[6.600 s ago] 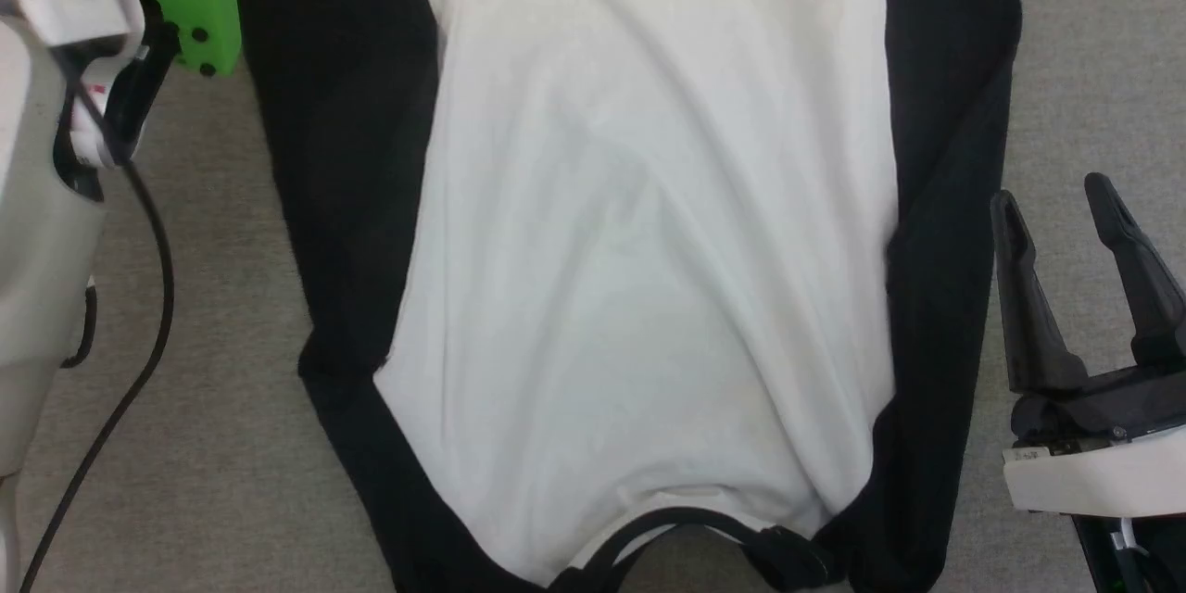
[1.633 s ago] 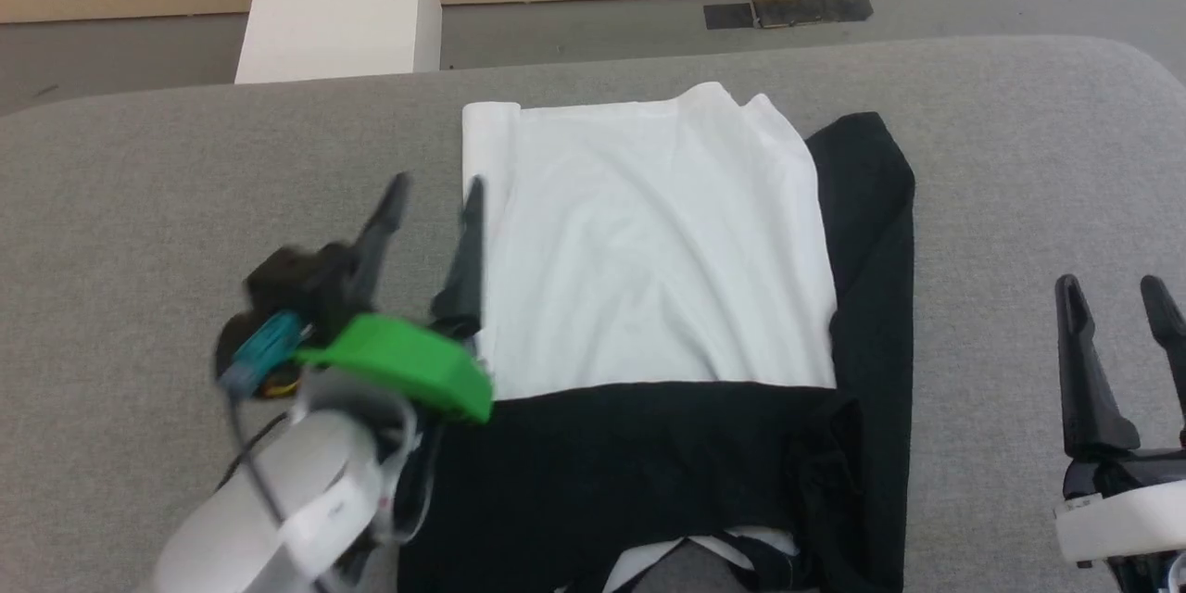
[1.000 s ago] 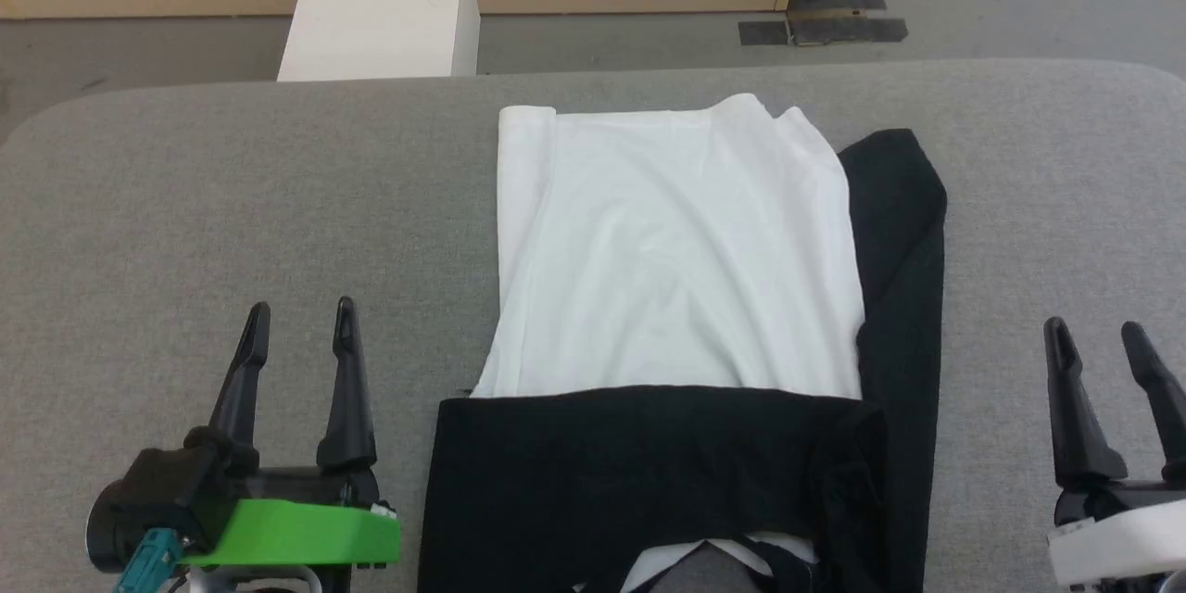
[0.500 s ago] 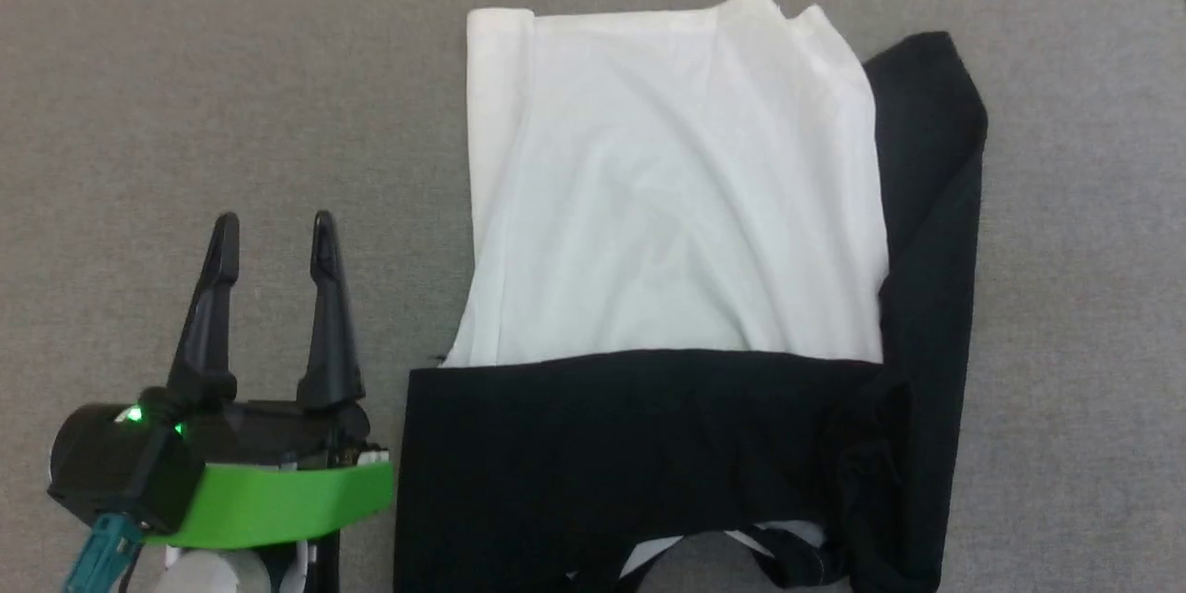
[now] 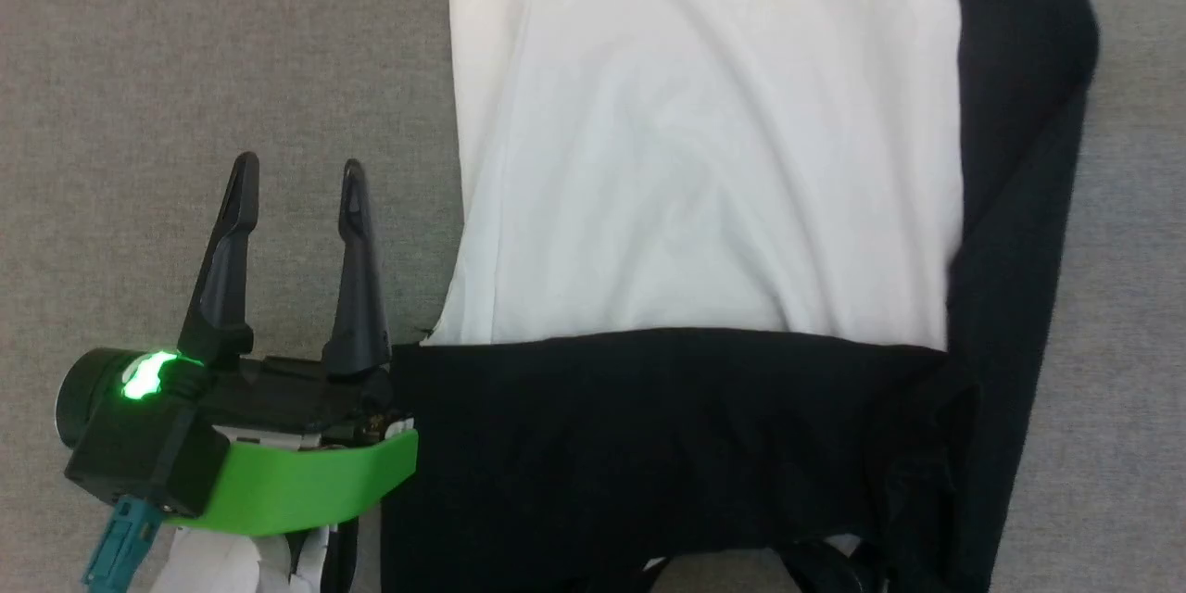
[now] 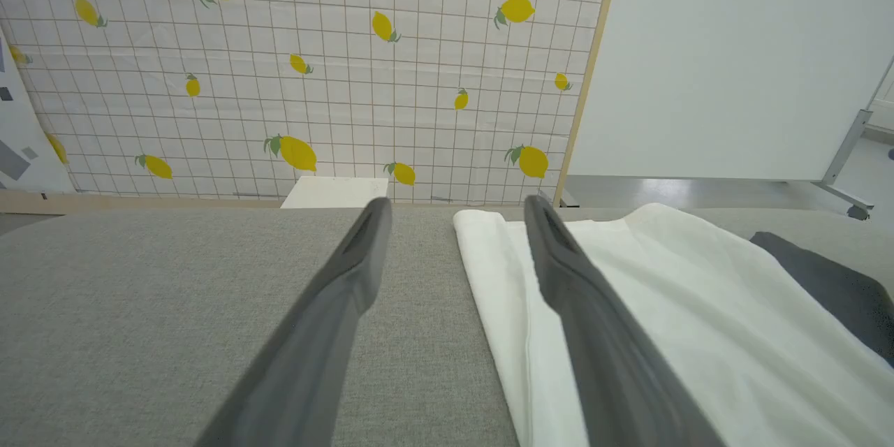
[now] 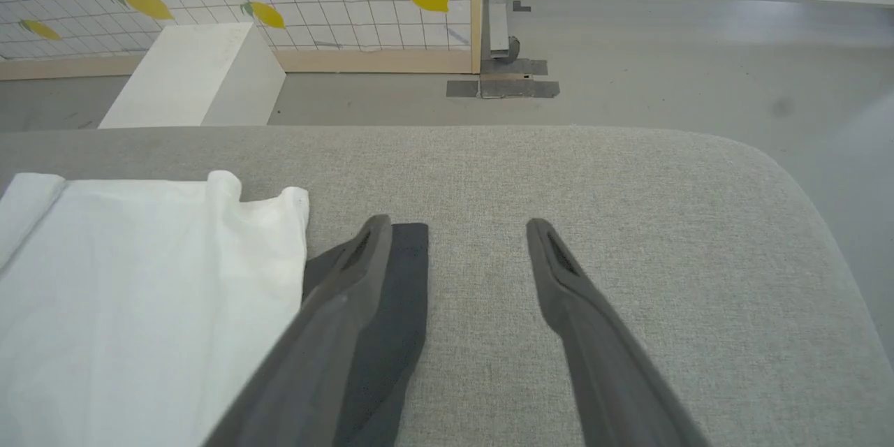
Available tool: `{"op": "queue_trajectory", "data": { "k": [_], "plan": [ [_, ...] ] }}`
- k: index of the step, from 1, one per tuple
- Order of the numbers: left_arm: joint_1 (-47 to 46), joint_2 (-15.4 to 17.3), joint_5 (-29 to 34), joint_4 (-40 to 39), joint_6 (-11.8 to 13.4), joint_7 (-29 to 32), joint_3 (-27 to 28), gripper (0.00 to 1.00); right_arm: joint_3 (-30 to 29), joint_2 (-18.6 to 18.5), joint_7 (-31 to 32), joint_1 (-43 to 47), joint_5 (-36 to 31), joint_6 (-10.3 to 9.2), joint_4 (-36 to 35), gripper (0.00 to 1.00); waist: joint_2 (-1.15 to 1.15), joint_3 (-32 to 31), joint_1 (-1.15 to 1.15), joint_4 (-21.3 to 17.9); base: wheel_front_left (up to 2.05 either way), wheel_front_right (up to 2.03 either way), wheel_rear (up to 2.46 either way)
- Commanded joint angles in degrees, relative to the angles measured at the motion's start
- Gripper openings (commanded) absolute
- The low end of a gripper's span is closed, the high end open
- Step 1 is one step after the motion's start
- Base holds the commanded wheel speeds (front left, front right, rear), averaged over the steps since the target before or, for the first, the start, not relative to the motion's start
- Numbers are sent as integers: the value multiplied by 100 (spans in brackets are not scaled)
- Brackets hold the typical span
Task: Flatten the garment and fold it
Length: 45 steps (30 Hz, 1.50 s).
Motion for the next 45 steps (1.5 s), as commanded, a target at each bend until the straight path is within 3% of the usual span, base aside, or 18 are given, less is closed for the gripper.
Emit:
{"op": "queue_trajectory", "data": {
  "k": [1,18,19,21,27,34,45],
  "plan": [
    [-123,-19,37,-20,-17,6,-17,100,25,-11,22,-148,-76,-8,85,100,0,335,-1,215,0,0,0],
    [-399,-235,106,130,-85,-7,-259,100,164,2,224,-401,-418,-8,831,98,0,871,-1,639,0,0,0],
    [-402,-245,106,140,-86,-8,-259,100,142,7,256,-393,-444,-8,867,47,0,877,-1,647,0,0,0],
    [-407,-255,108,155,-86,-11,-254,100,69,29,254,-402,-514,-8,895,0,0,886,-1,648,0,0,0],
    [-395,-228,125,220,-78,-15,-208,100,-124,141,-92,-441,-644,-8,901,0,0,737,-1,518,0,0,0],
    [-293,-148,84,305,-74,5,-149,100,-520,165,-570,-257,-553,-8,1008,0,0,101,-1,240,0,0,0],
    [330,97,-125,151,78,192,116,100,-2145,-162,-1038,1003,-333,-8,878,0,0,-1169,-1,-142,0,0,0]
  ]
}}
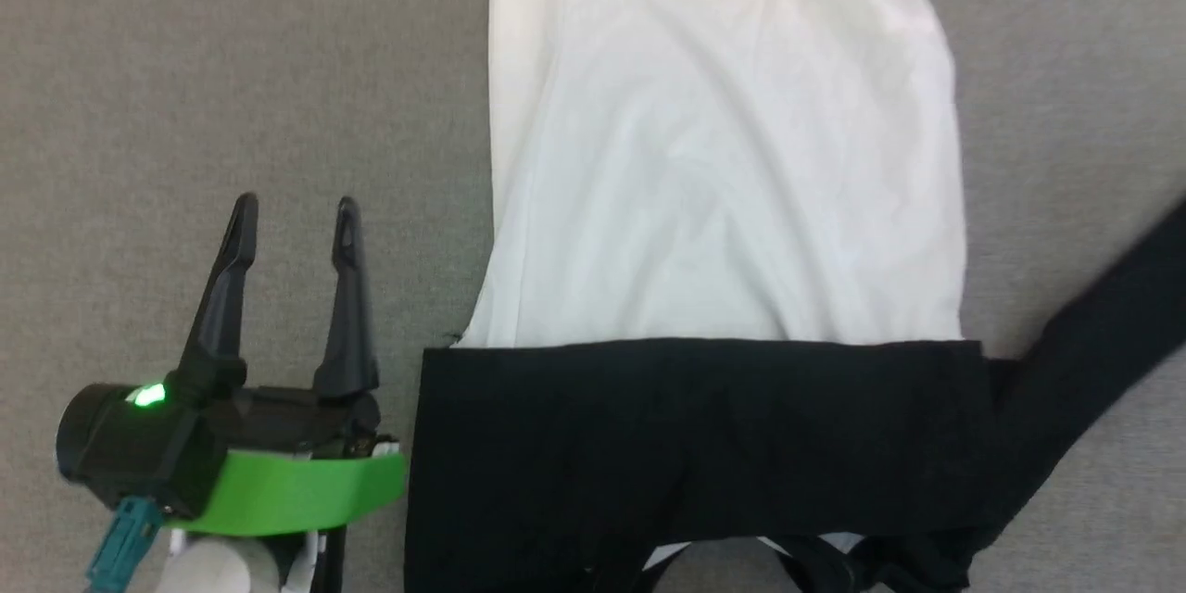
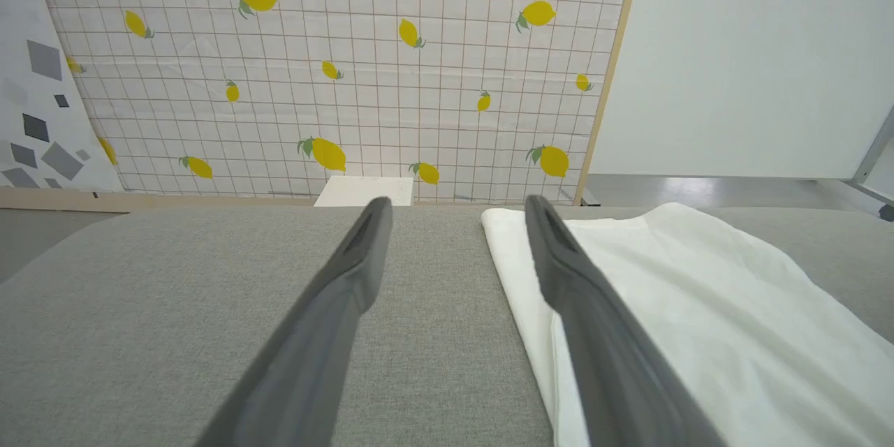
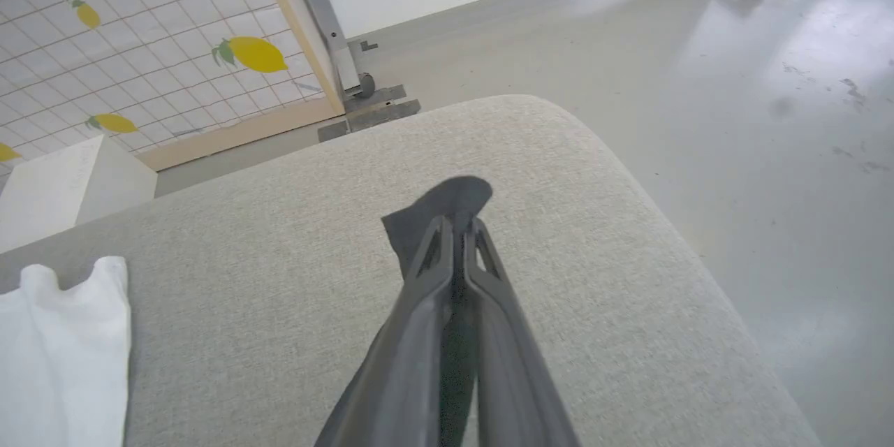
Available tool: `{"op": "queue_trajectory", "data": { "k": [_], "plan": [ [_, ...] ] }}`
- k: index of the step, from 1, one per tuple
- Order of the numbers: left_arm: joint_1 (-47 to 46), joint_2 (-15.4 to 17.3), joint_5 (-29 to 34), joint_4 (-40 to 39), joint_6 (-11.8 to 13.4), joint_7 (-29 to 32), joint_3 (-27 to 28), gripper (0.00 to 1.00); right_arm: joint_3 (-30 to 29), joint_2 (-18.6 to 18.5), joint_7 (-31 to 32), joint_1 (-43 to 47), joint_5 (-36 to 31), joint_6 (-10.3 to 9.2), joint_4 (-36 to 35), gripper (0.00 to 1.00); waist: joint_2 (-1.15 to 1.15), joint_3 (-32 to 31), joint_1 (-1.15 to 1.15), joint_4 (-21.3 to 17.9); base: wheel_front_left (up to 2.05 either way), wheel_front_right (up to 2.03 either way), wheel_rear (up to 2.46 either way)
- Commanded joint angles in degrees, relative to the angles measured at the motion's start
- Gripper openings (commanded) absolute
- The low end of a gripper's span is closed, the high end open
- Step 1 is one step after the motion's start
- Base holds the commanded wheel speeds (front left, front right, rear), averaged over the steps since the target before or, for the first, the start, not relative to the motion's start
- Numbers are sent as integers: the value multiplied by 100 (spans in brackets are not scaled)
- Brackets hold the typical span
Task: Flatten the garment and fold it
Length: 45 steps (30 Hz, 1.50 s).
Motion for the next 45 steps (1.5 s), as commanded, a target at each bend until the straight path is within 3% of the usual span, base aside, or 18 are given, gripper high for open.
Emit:
{"op": "queue_trajectory", "data": {
  "k": [1,4,6,7,11,17,27,32,38,39,45],
  "plan": [
    [103,55,-80,-55,37,33,49,100,-198,-69,-70,251,56,-8,-33,0,0,-659,0,-295,0,0,0],
    [279,105,-141,-120,80,79,116,100,-599,-152,-132,693,98,-8,-56,0,0,-913,0,-355,0,0,0],
    [636,189,-269,-218,150,138,236,100,-1337,-163,-184,1562,210,-8,-166,0,0,-1411,0,-426,0,0,0],
    [676,196,-283,-230,157,141,247,100,-1394,-164,-195,1643,216,-8,-192,0,0,-1458,0,-430,0,0,0],
    [850,220,-346,-252,182,151,283,100,-1428,-148,-222,1915,277,-8,-327,0,0,-1693,0,-451,0,0,0],
    [1005,242,-405,-283,198,156,306,100,-823,-80,-113,2048,588,-8,-925,0,0,-1894,0,-430,0,0,0],
    [959,184,-447,-249,150,118,212,100,1401,393,462,2050,1267,-8,-2705,0,0,-1909,0,-202,0,0,0],
    [936,144,-472,-194,134,77,193,100,2770,839,806,1919,1299,-8,-3358,0,0,-1905,0,-10,0,0,0],
    [885,124,-492,-161,99,48,167,100,4309,1236,850,1671,1373,-8,-3255,0,0,-1854,0,258,0,0,0],
    [836,98,-494,-145,87,30,142,100,5196,1436,679,1492,1370,-8,-2876,0,0,-1748,0,444,0,0,0],
    [757,21,-495,-101,70,-17,100,100,6315,1496,143,1181,1193,-8,-2090,0,0,-1532,0,693,0,0,0]
  ]
}}
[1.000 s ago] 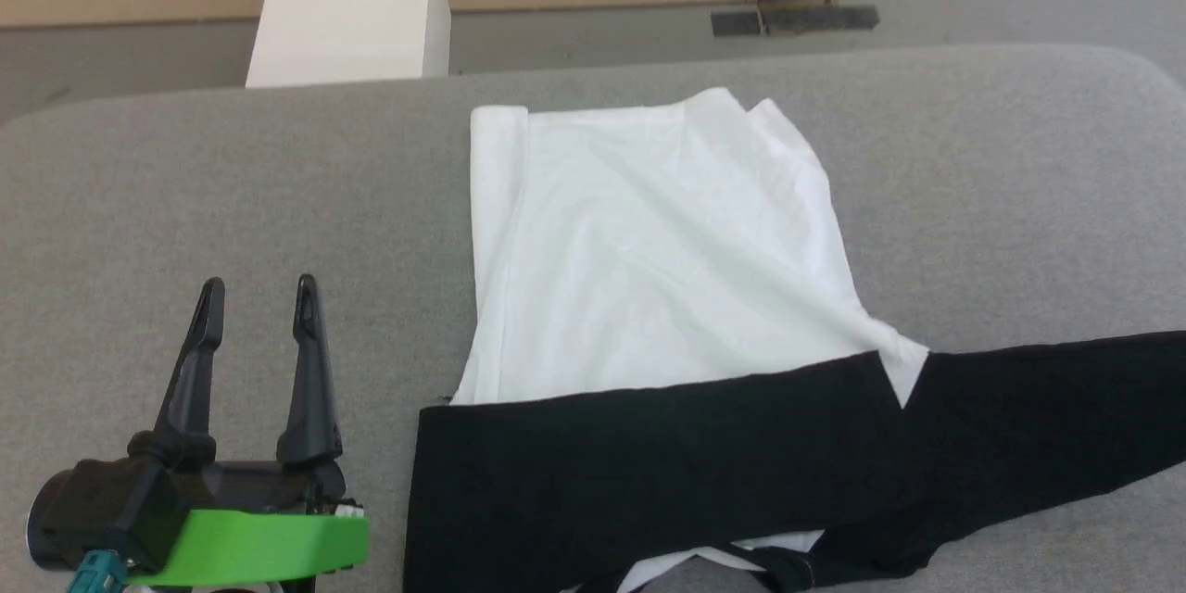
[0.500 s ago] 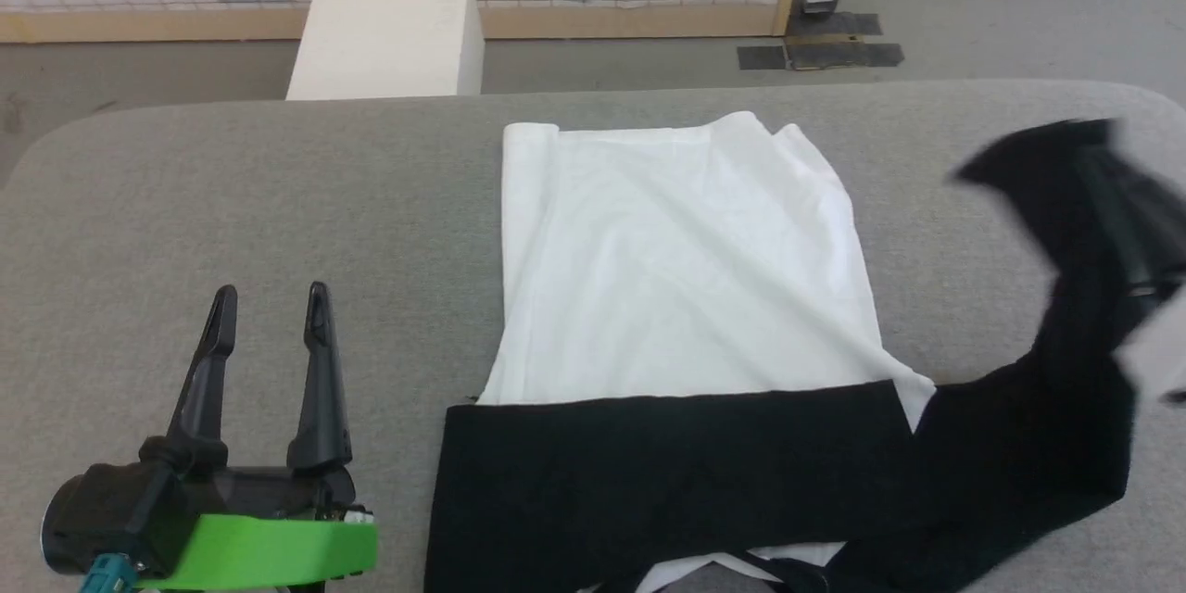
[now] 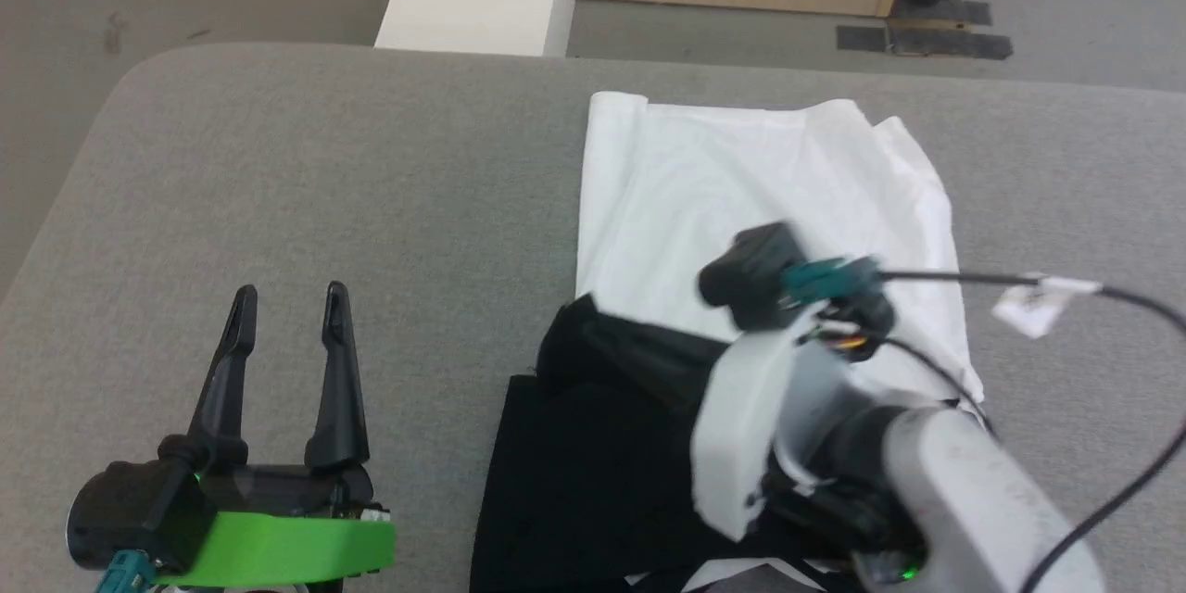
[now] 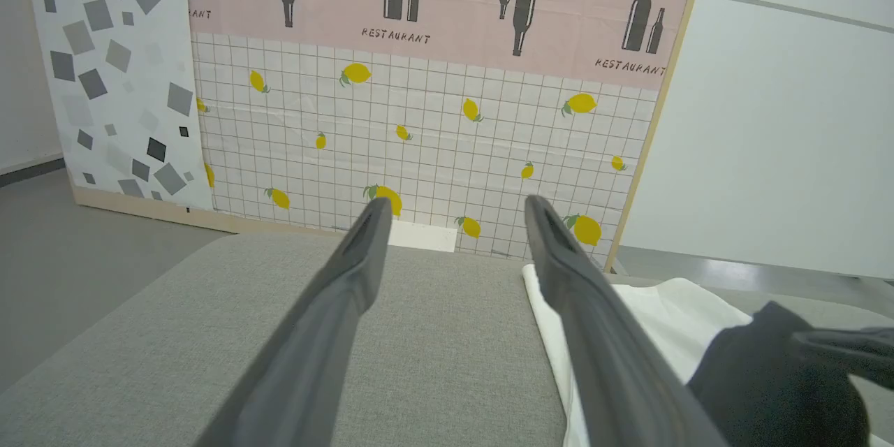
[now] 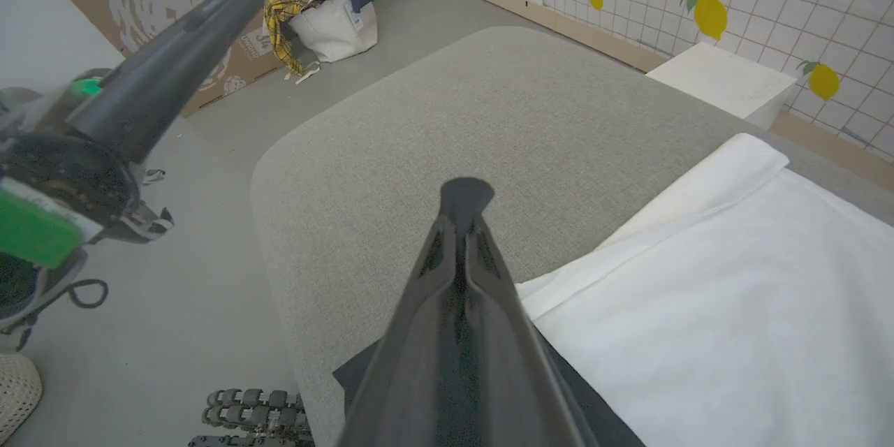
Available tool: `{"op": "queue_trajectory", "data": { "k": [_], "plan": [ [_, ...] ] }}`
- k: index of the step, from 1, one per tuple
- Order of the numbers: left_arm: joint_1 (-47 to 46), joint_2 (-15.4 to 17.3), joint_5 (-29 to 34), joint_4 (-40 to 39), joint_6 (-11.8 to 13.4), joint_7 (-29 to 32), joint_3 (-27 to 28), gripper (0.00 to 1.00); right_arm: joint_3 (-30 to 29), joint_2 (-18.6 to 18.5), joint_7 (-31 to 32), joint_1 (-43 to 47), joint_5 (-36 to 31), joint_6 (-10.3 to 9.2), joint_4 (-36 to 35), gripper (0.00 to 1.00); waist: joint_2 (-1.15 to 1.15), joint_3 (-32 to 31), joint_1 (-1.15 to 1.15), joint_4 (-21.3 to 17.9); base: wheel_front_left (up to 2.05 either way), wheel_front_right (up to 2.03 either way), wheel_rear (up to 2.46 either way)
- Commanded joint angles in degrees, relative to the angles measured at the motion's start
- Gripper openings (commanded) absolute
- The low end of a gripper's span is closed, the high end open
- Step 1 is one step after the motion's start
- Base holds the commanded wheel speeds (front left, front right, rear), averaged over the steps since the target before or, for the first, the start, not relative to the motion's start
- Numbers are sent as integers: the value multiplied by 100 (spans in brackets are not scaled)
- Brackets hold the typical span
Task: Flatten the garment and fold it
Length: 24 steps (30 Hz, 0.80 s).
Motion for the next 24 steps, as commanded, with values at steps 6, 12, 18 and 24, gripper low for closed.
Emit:
{"op": "queue_trajectory", "data": {
  "k": [6,12,18,24],
  "plan": [
    [-186,-88,-23,72,-56,-87,-26,100,673,122,-524,-147,-302,-8,1292,0,0,279,0,301,0,0,0],
    [-283,-145,-15,162,-94,-115,-72,100,978,313,-1063,-232,-594,-8,2540,0,0,305,0,413,0,0,0],
    [-316,-178,-22,248,-104,-129,-98,100,1103,527,-1451,-316,-649,-8,3421,98,0,228,0,403,0,0,0],
    [-261,-137,-29,273,-91,-121,-75,100,1087,581,-1848,-518,-276,-8,3409,100,0,58,0,184,0,0,0]
  ]
}}
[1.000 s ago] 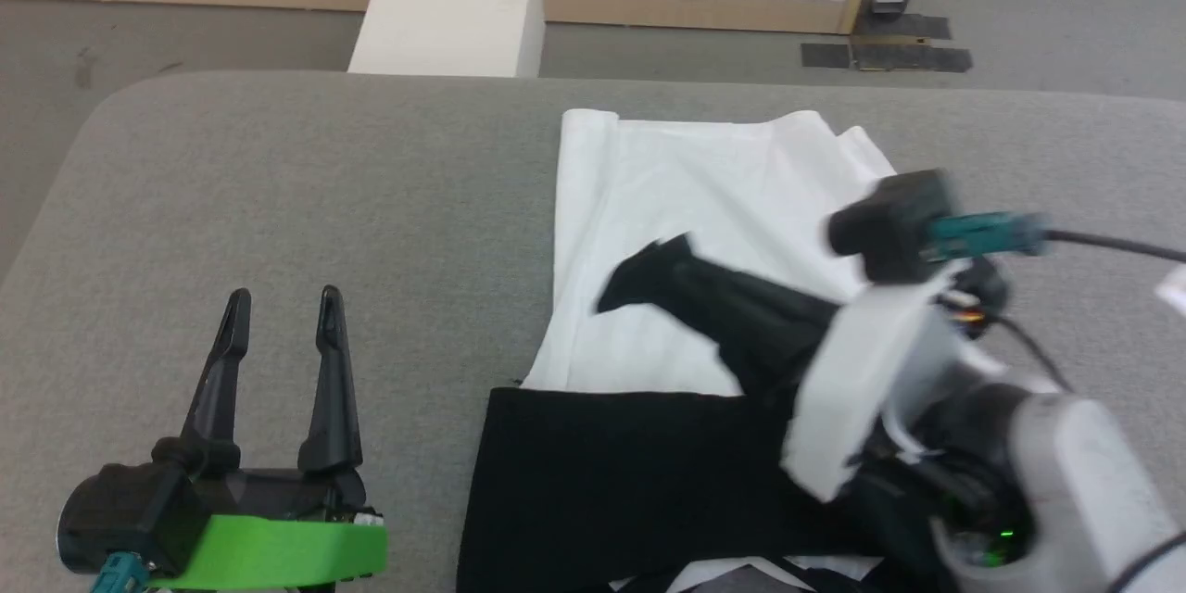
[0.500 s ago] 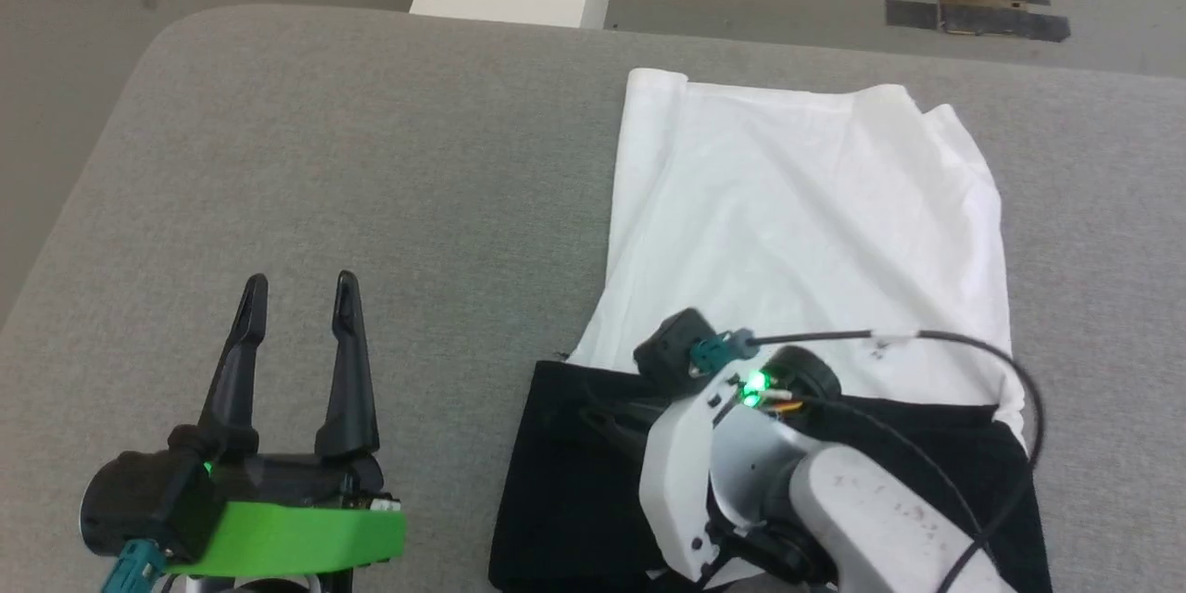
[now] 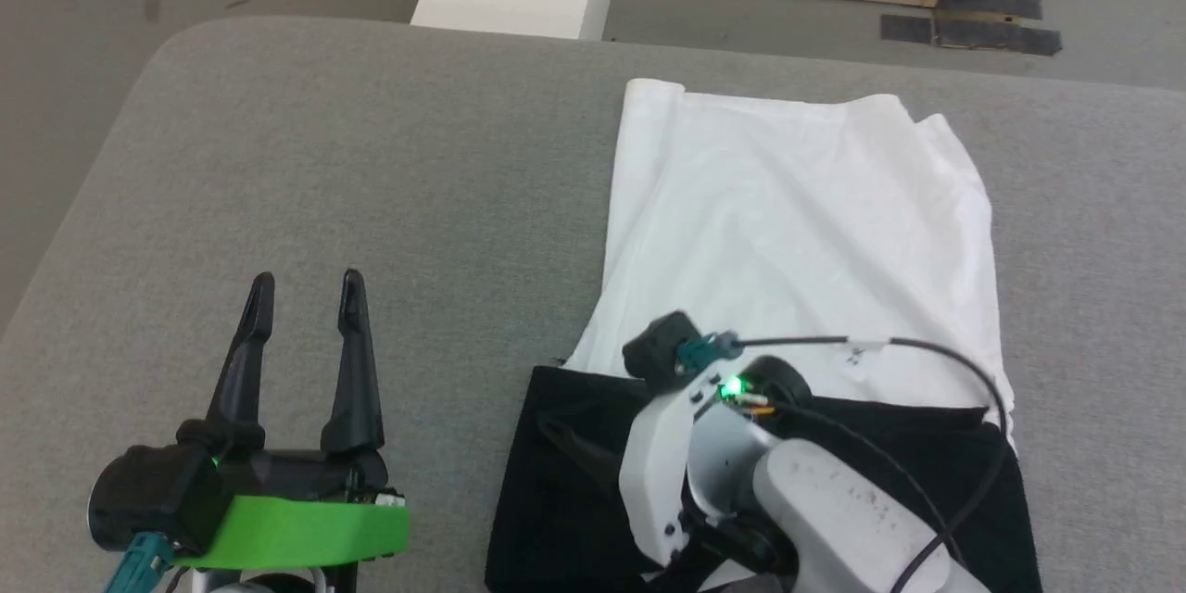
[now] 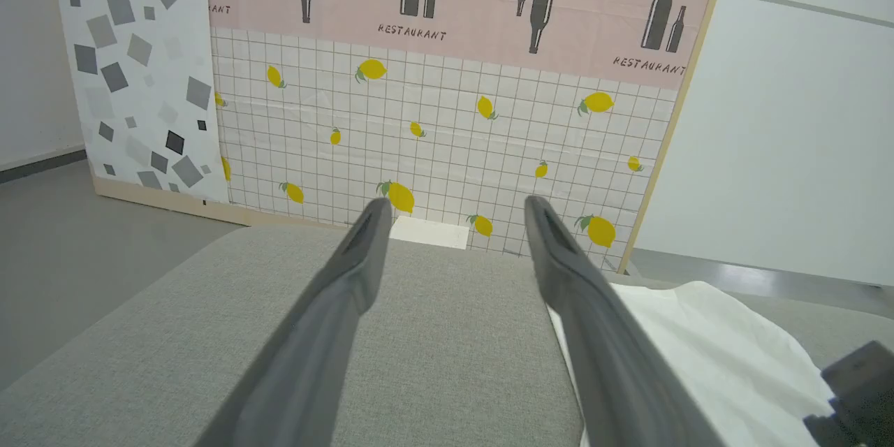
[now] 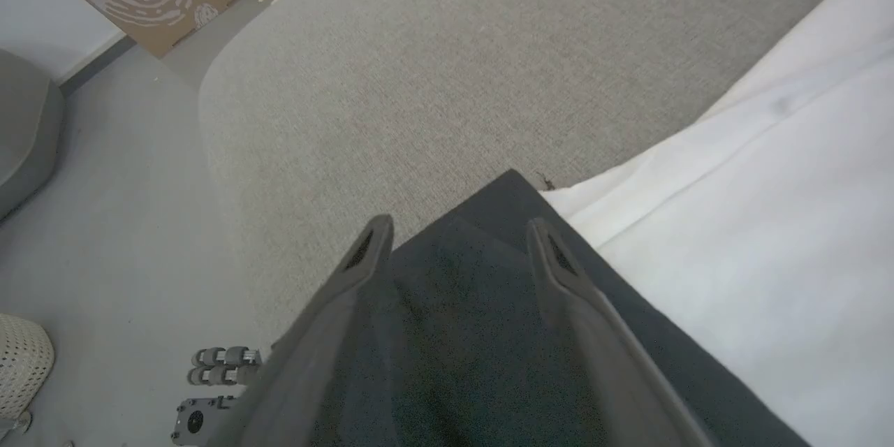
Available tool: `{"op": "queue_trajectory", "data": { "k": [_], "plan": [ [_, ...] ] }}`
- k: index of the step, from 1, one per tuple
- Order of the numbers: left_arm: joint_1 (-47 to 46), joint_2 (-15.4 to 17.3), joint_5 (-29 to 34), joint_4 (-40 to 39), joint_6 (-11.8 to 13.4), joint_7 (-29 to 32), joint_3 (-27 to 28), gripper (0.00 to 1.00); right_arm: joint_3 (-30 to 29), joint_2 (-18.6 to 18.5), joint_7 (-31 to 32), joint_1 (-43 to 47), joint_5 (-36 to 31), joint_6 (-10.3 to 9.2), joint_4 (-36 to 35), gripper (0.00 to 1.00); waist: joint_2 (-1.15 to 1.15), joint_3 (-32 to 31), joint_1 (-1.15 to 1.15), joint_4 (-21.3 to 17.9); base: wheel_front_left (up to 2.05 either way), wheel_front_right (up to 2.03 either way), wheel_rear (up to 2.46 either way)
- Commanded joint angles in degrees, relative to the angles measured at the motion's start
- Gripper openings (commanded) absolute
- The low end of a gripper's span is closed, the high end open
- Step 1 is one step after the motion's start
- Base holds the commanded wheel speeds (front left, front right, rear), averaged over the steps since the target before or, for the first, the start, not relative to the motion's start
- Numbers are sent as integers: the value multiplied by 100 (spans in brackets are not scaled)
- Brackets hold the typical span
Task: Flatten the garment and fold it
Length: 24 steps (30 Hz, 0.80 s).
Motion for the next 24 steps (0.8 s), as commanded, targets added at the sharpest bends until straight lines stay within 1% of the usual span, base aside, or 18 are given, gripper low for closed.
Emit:
{"op": "queue_trajectory", "data": {
  "k": [1,4,6,8,10,13,16,18,22,24],
  "plan": [
    [-24,34,-26,1,8,-9,16,100,-75,10,-99,-115,128,-8,-111,100,0,-115,0,-154,0,0,0],
    [17,78,-16,-46,28,27,29,100,-418,7,-254,-131,181,-8,-366,100,0,-210,0,-302,0,0,0],
    [57,109,-5,-88,57,62,44,100,-770,-89,-367,-58,100,-8,-627,100,0,-256,0,-411,0,0,0],
    [99,142,1,-133,68,104,40,100,-1199,-266,-478,89,-73,-8,-972,100,0,-286,0,-524,0,0,0],
    [126,158,5,-165,66,148,4,100,-1760,-489,-545,385,-338,-8,-1419,100,0,-312,0,-629,0,0,0],
    [146,159,13,-178,75,177,-34,100,-2605,-623,-534,981,-679,-8,-2064,100,0,-342,0,-762,0,0,0],
    [166,149,20,-190,72,183,-83,100,-3456,-536,-387,1715,-1043,-8,-2791,100,0,-363,0,-917,0,0,0],
    [189,137,23,-177,80,179,-106,100,-3908,-439,-354,2126,-1276,-8,-3232,100,0,-385,0,-1018,0,0,0],
    [288,86,-7,-137,85,138,-145,100,-4567,-149,-449,2831,-1567,-8,-3904,100,0,-427,0,-1197,0,0,0],
    [353,31,-47,-106,83,109,-171,100,-4826,-49,-609,3094,-1607,-8,-4095,100,0,-443,0,-1269,0,0,0]
  ]
}}
